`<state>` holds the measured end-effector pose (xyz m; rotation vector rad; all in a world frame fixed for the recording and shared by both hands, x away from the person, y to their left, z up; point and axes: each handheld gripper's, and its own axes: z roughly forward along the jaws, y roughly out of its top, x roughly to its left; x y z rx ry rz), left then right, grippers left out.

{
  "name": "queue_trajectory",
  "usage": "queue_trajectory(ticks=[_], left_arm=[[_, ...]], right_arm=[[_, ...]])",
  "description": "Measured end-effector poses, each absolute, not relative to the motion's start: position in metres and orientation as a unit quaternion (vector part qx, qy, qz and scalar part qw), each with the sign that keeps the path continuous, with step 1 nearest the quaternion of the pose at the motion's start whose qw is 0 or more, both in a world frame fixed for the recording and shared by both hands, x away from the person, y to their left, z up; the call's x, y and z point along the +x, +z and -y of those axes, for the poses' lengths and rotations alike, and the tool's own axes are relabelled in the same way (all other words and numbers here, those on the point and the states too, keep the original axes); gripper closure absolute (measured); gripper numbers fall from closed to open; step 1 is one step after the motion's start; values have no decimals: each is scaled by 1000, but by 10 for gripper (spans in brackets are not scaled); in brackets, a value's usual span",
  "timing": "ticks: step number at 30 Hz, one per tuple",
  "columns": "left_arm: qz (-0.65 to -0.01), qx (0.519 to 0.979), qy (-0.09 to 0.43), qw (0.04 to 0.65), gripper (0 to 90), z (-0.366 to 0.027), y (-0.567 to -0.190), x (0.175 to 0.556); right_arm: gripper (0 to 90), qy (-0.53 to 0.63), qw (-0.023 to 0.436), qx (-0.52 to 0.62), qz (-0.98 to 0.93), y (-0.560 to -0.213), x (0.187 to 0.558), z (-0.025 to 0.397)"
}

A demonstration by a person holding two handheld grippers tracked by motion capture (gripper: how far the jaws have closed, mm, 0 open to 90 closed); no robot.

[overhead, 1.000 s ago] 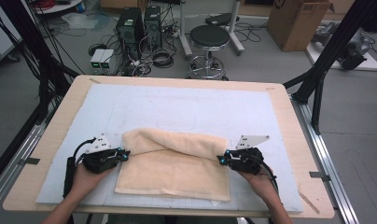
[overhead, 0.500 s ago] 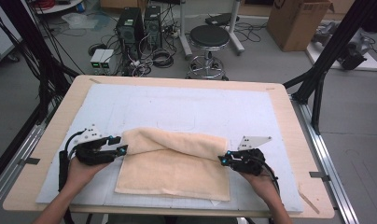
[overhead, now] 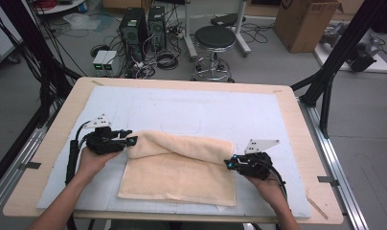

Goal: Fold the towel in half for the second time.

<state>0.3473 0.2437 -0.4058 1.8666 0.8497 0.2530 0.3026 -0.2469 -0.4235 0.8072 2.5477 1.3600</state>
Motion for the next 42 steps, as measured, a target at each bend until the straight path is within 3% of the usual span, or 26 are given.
queue_trajectory(ticks=[4, 14, 27, 32, 35, 39, 42], left_arm=[[-344, 777, 103, 517, 790, -245, -404, 345], [-333, 780, 105, 519, 803, -243, -400, 340], [-322, 782, 104, 524, 808, -243, -399, 338], [-321, 782, 102, 524, 808, -243, -399, 338], [-323, 781, 101, 524, 809, -244, -400, 339], [-323, 781, 104, 524, 811, -245, -399, 340], [-320, 779, 110, 527, 812, -245, -395, 339]], right_arm=[[711, 460, 62, 276, -842, -423, 302, 250], [455, 481, 94, 302, -817, -405, 302, 258], [416, 470, 120, 302, -820, -387, 328, 255], [406, 466, 90, 290, -831, -393, 338, 251], [449, 458, 86, 294, -835, -398, 344, 247], [714, 446, 73, 285, -845, -403, 350, 243], [806, 459, 70, 268, -844, -395, 346, 242]])
